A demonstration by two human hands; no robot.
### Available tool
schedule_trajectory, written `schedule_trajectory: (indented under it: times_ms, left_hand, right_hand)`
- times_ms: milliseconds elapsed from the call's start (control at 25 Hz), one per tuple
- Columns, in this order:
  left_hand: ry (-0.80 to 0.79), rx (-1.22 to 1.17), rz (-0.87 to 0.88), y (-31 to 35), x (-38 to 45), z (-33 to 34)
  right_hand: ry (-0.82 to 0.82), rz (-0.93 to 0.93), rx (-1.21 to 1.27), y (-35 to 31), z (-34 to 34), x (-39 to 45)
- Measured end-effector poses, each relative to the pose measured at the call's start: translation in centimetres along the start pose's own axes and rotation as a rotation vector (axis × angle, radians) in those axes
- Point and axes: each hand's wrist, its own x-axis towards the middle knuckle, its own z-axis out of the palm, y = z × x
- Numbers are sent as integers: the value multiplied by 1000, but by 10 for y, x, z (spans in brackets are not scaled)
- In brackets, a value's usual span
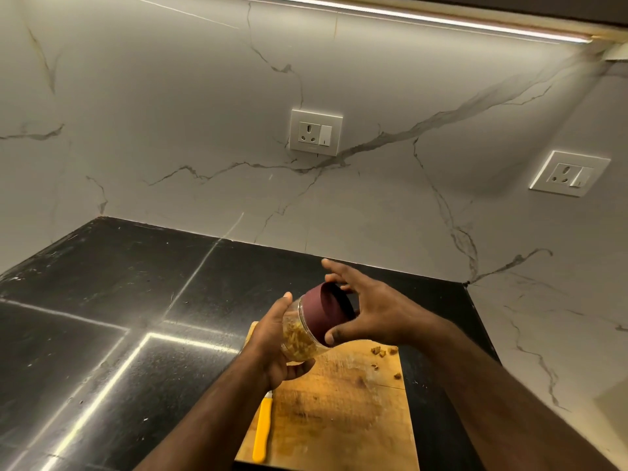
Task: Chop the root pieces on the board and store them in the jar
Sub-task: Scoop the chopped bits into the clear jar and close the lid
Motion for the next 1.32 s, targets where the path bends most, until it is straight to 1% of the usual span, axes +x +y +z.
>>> schedule_trajectory:
  times_ms: [80, 120, 160, 200, 240, 280, 320, 360, 400, 480, 560, 640, 720, 800, 960, 1200, 1320]
  left_hand:
    - [3, 17, 11, 0, -1, 1]
    - [10, 22, 15, 0, -1, 1]
    - [19, 23, 17, 0, 0, 1]
    - [31, 21, 14, 1, 1, 0]
    - [44, 18, 6, 1, 1, -2]
    - [53, 19, -6, 1, 2, -3]
    - [54, 20, -19, 2, 3, -3]
    - [53, 18, -26, 2, 3, -3]
    - [52, 16, -24, 2, 4, -3]
    - [67, 21, -2, 0, 6, -3]
    - [73, 8, 12, -3, 7, -5]
    - [22, -23, 20, -3, 7, -6]
    - [-59, -42, 22, -1, 5, -5]
    - [-108, -40, 33, 2, 5, -4]
    - [-70, -55, -33, 3, 4, -4]
    - [-35, -10, -60, 3, 12, -2]
    - [-11, -16, -32, 2, 12, 2]
  right_hand:
    - [184, 115, -176, 5, 5, 5]
    - [226, 213, -281, 6, 3, 5]
    - [242, 279, -317, 9, 1, 7]
    - [198, 276, -258, 10, -1, 9]
    - [125, 213, -123, 9, -3, 10]
    - [19, 135, 8, 5, -4, 7]
    - [-63, 63, 52, 2, -2, 5]
    - [-91, 9, 25, 1, 2, 4]
    - [-55, -27, -23, 3, 7, 7]
    - [52, -9, -97, 4, 15, 13]
    - [61, 53, -125, 5, 19, 18]
    - [51, 129, -43, 7, 24, 24]
    - [76, 187, 37, 5, 27, 26]
    - [83, 143, -12, 5, 25, 25]
    - [-40, -127, -207, 5, 15, 19]
    - [-63, -163, -248, 15, 15, 20]
    - [-59, -163, -255, 16, 12, 20]
